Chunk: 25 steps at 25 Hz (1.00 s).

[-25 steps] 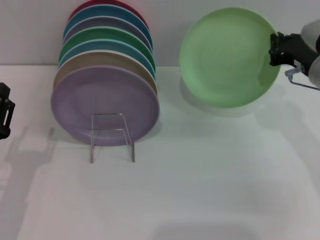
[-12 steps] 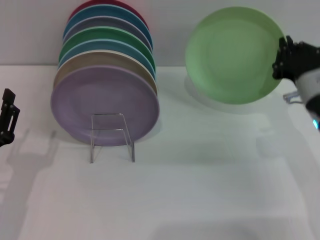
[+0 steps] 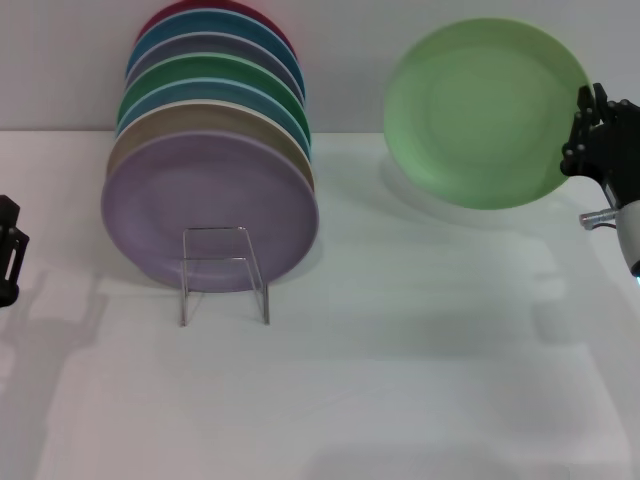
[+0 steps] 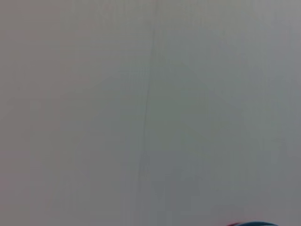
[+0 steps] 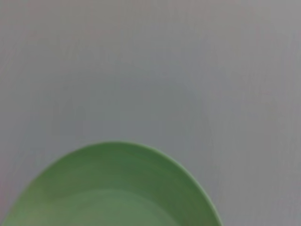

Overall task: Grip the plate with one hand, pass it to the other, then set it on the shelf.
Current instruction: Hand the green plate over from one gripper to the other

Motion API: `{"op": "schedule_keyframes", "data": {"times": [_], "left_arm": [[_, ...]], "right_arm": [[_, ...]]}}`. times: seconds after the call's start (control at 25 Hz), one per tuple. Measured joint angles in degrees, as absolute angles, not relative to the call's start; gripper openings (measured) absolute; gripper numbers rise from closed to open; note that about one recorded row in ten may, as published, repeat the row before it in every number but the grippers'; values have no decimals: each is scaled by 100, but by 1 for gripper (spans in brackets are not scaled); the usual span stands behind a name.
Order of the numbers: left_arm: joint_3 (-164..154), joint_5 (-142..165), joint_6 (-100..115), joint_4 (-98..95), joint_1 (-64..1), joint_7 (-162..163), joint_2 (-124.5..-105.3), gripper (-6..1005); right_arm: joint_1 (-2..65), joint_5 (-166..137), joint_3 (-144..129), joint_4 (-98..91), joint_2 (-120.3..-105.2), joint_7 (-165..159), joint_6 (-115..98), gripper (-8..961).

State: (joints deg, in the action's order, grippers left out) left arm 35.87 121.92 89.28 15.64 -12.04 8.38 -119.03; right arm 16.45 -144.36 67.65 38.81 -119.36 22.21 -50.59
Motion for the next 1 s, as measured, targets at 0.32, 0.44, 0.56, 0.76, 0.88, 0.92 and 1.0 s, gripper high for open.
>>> {"op": "schedule_keyframes", "data": {"times": [0.32, 0.44, 0.56, 0.76, 0.88, 0.92, 1.0], "left_arm": [[3305, 12204, 9151, 1568, -1142, 1223, -11896, 668], [3167, 12207, 9292, 1573, -1130, 1246, -11901, 668], [3040, 12211, 9377, 1574, -1132, 1248, -11897, 669], [2667, 12220, 9417, 1574, -1148, 1240, -11888, 669], [2458, 12219, 9431, 1573, -1167, 1212, -11892, 669], [2369, 12219, 9444, 1574, -1178, 1208, -11894, 669], [2125, 12219, 9491, 1573, -1198, 1145, -11896, 669]], "right_arm": [[1884, -14435, 6315, 2929, -11953, 1551, -6271, 22], [1793, -14435, 6115, 2875, -11955, 1515, -6574, 22], [1703, -14436, 5905, 2825, -11954, 1508, -6824, 22], [1448, -14436, 5446, 2743, -11953, 1497, -7427, 22], [1250, -14436, 5109, 2714, -11953, 1518, -7852, 22], [1196, -14436, 5036, 2713, -11953, 1518, -7944, 22], [969, -14436, 4765, 2722, -11962, 1550, -8261, 22]]}}
